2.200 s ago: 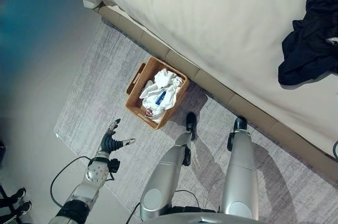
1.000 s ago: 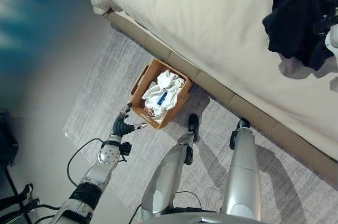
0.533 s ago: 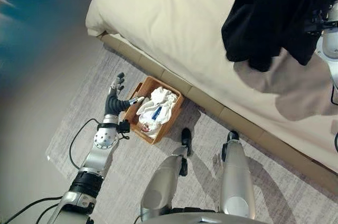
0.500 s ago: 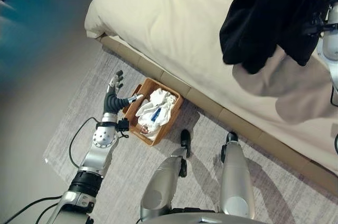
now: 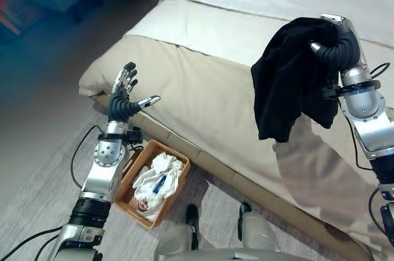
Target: Pick up clothes into the bucket
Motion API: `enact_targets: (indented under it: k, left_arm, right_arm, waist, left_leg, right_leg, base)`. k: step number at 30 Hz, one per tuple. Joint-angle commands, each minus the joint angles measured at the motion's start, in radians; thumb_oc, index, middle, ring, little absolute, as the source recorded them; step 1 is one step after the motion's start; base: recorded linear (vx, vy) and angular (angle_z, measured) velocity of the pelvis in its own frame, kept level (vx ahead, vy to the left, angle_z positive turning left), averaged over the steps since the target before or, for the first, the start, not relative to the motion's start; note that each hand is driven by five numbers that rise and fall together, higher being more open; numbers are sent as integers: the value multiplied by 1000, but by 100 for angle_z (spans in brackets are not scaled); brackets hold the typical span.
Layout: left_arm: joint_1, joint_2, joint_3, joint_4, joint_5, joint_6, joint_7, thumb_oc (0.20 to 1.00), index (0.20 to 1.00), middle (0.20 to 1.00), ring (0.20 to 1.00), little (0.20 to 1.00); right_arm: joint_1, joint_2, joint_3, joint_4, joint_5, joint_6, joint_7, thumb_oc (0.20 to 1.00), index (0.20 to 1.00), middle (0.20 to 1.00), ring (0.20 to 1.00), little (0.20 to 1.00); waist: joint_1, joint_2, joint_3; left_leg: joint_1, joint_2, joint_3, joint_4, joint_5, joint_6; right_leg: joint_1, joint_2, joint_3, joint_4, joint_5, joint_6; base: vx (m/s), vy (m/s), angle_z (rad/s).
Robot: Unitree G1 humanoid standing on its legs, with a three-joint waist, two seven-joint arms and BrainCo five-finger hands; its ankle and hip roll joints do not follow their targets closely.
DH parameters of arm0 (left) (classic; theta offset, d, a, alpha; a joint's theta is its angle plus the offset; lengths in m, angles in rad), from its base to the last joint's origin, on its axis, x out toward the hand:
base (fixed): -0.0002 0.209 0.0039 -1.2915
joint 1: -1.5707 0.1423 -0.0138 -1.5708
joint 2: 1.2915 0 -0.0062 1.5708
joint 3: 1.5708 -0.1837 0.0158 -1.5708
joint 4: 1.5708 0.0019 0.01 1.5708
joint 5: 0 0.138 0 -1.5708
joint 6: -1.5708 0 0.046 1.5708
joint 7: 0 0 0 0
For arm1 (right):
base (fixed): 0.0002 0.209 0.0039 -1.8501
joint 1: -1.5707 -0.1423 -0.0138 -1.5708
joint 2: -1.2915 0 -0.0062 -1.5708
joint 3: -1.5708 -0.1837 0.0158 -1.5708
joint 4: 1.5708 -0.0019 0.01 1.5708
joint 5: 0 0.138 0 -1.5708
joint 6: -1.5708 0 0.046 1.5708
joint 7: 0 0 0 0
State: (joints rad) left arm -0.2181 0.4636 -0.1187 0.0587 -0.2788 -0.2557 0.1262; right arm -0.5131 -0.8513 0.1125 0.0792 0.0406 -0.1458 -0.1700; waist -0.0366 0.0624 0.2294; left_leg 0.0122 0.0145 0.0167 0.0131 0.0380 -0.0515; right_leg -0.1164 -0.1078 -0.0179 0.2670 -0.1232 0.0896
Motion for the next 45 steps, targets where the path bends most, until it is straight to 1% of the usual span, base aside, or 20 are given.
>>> enact_targets:
  k: [1, 3, 4, 8, 9, 12, 14, 16, 17, 22, 27, 32, 33, 35, 36, 40, 42, 43, 44, 45]
  left_arm:
    - [-45, 76, -106, -28, -69, -18, -96, 1000, 1000, 1000, 1000, 1000]
    - [-62, 77, -128, -22, -100, -14, -119, 1000, 1000, 1000, 1000, 1000]
    - [-95, 76, -185, -14, -156, 1, -160, 1000, 1000, 1000, 1000, 1000]
    - [-157, 80, -258, 5, -192, 14, -195, 1000, 1000, 1000, 1000, 1000]
    - [-189, 64, -283, 39, -163, 22, -182, 1000, 1000, 1000, 1000, 1000]
    - [-208, 29, -288, 84, -112, 26, -150, 1000, 1000, 1000, 1000, 1000]
    - [-218, -29, -266, 140, 31, 33, -53, 1000, 1000, 1000, 1000, 1000]
    - [-220, -51, -264, 158, 55, 36, -37, 1000, 1000, 1000, 1000, 1000]
    - [-228, -83, -261, 192, 98, 48, -8, 1000, 1000, 1000, 1000, 1000]
    - [-246, -138, -269, 258, 110, 72, 12, 1000, 1000, 1000, 1000, 1000]
    - [-269, -149, -287, 278, 113, 81, 11, 1000, 1000, 1000, 1000, 1000]
    - [-284, -155, -319, 266, -2, 75, -44, 1000, 1000, 1000, 1000, 1000]
    - [-293, -150, -346, 247, -128, 74, -108, 1000, 1000, 1000, 1000, 1000]
    - [-306, -134, -392, 216, -300, 88, -200, 1000, 1000, 1000, 1000, 1000]
    - [-302, -132, -397, 219, -344, 93, -208, 1000, 1000, 1000, 1000, 1000]
    - [-275, -139, -437, 207, -591, 164, -331, 1000, 1000, 1000, 1000, 1000]
    - [-268, -133, -443, 199, -641, 175, -361, 1000, 1000, 1000, 1000, 1000]
    - [-255, -139, -441, 199, -675, 189, -376, 959, 959, 959, 959, 959]
    - [-241, -145, -431, 202, -691, 190, -384, 200, 200, 200, 200, 200]
    - [-224, -161, -418, 207, -720, 201, -393, 200, 200, 200, 200, 200]
  right_arm:
    - [-37, 23, -1, -106, 106, -69, 38, 200, 200, 200, 200, 200]
    - [-42, 25, 8, -113, 122, -72, 48, 200, 200, 200, 200, 200]
    - [-58, 37, 32, -131, 157, -72, 71, 200, 200, 200, 200, 200]
    - [-84, 46, 62, -165, 203, -72, 96, 200, 200, 200, 200, 200]
    - [-104, 58, 84, -192, 231, -76, 107, 200, 200, 200, 200, 200]
    - [-111, 70, 89, -226, 269, -80, 122, 200, 200, 200, 200, 200]
    - [-106, 84, 86, -282, 309, -89, 133, 200, 200, 200, 200, 200]
    - [-99, 93, 85, -302, 342, -92, 145, 200, 200, 200, 200, 200]
    - [-93, 100, 89, -337, 393, -98, 166, 200, 200, 200, 200, 200]
    - [-82, 104, 99, -400, 504, -96, 203, 200, 200, 200, 200, 200]
    - [-92, 98, 112, -440, 568, -97, 225, 200, 200, 200, 200, 200]
    - [-99, 89, 122, -443, 603, -88, 241, 200, 200, 200, 200, 200]
    - [-101, 82, 125, -438, 612, -84, 246, 200, 200, 200, 200, 200]
    - [-104, 80, 134, -421, 623, -82, 247, 200, 200, 200, 200, 200]
    - [-105, 81, 137, -417, 623, -84, 248, 200, 200, 200, 200, 200]
    - [-103, 97, 150, -384, 621, -84, 249, 200, 200, 200, 200, 200]
    - [-91, 105, 149, -371, 619, -83, 254, 200, 200, 200, 200, 200]
    - [-82, 114, 148, -364, 615, -81, 259, 200, 200, 200, 200, 200]
    - [-72, 122, 147, -357, 606, -79, 261, 200, 200, 200, 200, 200]
    - [-61, 131, 144, -351, 599, -78, 263, 200, 200, 200, 200, 200]
  waist:
    - [0, -69, -125]
    - [-1, -71, -131]
    - [-7, -76, -147]
    - [-15, -80, -157]
    - [-19, -85, -164]
    - [-22, -90, -168]
    - [-22, -100, -177]
    - [-24, -104, -179]
    - [-27, -110, -184]
    - [-36, -115, -191]
    - [-42, -117, -194]
    - [-49, -114, -197]
    - [-53, -113, -199]
    - [-60, -108, -202]
    - [-61, -108, -202]
    - [-67, -105, -207]
    - [-67, -104, -208]
    - [-67, -104, -208]
    - [-67, -104, -209]
    - [-65, -105, -209]
  left_leg:
    - [17, -39, 16, 34, -98, 19]
    - [32, -36, 20, 20, -96, 19]
    - [51, -30, 27, 5, -92, 17]
    - [74, -27, 29, -5, -93, 17]
    - [83, -26, 33, -6, -95, 18]
    - [85, -25, 34, -6, -89, 18]
    - [89, -23, 32, -7, -91, 18]
    - [91, -22, 31, -9, -92, 19]
    - [96, -19, 31, -7, -94, 19]
    - [107, -17, 32, -9, -97, 19]
    - [115, -15, 38, -9, -99, 21]
    - [117, -16, 41, -9, -101, 22]
    - [117, -15, 42, -9, -100, 21]
    - [126, -12, 42, -12, -105, 19]
    - [130, -11, 43, -13, -106, 18]
    - [137, -9, 45, -20, -103, 13]
    - [137, -9, 44, -21, -102, 12]
    - [137, -9, 43, -22, -101, 11]
    - [136, -8, 43, -22, -100, 11]
    - [135, -8, 41, -23, -98, 11]
  right_leg:
    - [90, -20, 15, -193, 113, 51]
    - [103, -19, 15, -206, 117, 52]
    - [123, -17, 12, -219, 117, 53]
    - [141, -16, 10, -224, 117, 54]
    - [150, -15, 9, -223, 115, 55]
    - [152, -16, 9, -221, 121, 53]
    - [158, -14, 6, -217, 115, 50]
    - [160, -14, 4, -215, 113, 50]
    - [164, -13, 3, -211, 108, 49]
    - [170, -13, 0, -208, 103, 50]
    - [173, -13, 3, -208, 104, 52]
    - [172, -13, 7, -209, 105, 53]
    - [174, -12, 7, -211, 105, 55]
    - [184, -13, 5, -215, 98, 58]
    - [187, -12, 5, -216, 98, 58]
    - [197, -12, 0, -229, 101, 59]
    - [199, -13, -3, -232, 103, 58]
    - [199, -13, -5, -233, 103, 58]
    - [200, -13, -5, -235, 104, 57]
    - [200, -13, -5, -236, 104, 57]
  base:
    - [118, 14, -22]
    - [69, 3, -14]
    - [53, 0, -11]
    - [54, 6, -9]
    - [55, 23, -5]
    - [13, 5, 0]
    - [0, 0, 0]
    - [16, -3, 1]
    - [34, -3, 1]
    - [8, -1, 0]
    - [2, 1, -1]
    - [0, 0, 0]
    - [0, 0, 0]
    - [41, 3, 1]
    - [39, 2, -1]
    - [0, 0, 0]
    - [0, 0, 0]
    - [0, 0, 0]
    - [0, 0, 0]
    - [0, 0, 0]
